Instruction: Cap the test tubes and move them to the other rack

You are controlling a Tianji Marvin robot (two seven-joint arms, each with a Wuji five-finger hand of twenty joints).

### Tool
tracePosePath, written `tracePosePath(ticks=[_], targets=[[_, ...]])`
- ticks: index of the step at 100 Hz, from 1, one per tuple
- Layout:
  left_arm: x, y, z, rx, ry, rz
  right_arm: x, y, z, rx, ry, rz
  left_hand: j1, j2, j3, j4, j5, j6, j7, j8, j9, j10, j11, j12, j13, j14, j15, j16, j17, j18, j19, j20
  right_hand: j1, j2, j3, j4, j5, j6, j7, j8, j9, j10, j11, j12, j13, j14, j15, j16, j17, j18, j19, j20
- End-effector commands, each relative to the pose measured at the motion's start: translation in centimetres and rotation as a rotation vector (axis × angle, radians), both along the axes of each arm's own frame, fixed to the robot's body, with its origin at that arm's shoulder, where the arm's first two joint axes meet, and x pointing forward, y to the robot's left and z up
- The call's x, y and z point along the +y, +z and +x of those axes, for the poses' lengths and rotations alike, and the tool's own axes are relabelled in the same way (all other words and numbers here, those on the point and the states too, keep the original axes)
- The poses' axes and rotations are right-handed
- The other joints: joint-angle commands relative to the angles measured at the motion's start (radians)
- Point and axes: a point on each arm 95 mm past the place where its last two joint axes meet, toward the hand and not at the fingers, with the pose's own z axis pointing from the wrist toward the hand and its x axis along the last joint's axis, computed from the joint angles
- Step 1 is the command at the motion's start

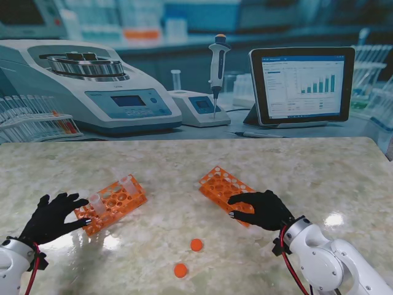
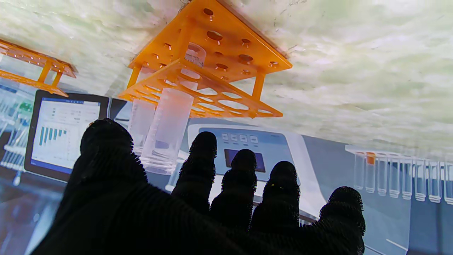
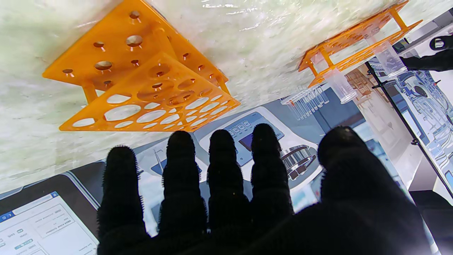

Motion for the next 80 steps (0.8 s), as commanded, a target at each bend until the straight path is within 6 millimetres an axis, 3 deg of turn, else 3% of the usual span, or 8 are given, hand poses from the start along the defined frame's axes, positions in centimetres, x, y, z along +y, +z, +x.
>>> tracePosePath(ticks=[1, 80], targets=[[-0.1, -0.4, 0.1, 0.013, 0.003, -0.005, 0.2, -0.1, -0.2, 0.010, 0.004, 0.002, 0.003, -0.006, 0.018, 0.000, -0.009, 0.016, -0.014, -0.014, -0.026, -0.013, -0.016, -0.026, -0.049, -0.024, -0.019, -0.020, -0.021, -0.015, -0.036, -0.001, -0.021, 0.020, -0.001, 0.013, -0.023, 0.001, -0.009, 0.005, -0.004, 0.003, 0.006, 0.008, -0.024, 0.003, -0.016, 0.015, -0.016, -0.003, -0.014, -0.002], [-2.0, -2.5, 2.0, 0.043, -0.011, -0.067, 0.3, -0.1, -0.4, 0.009, 0.008, 0.001, 0.016, 0.003, 0.021, 0.002, -0.017, 0.006, -0.013, -0.020, -0.053, -0.042, -0.011, -0.039, -0.077, -0.038, -0.023, -0.024, -0.032, -0.023, -0.036, 0.005, -0.020, 0.019, -0.001, 0.013, -0.021, 0.002, -0.008, 0.006, -0.004, 0.003, 0.006, 0.008, -0.023, 0.003, -0.016, 0.016, -0.015, -0.003, -0.014, -0.001]])
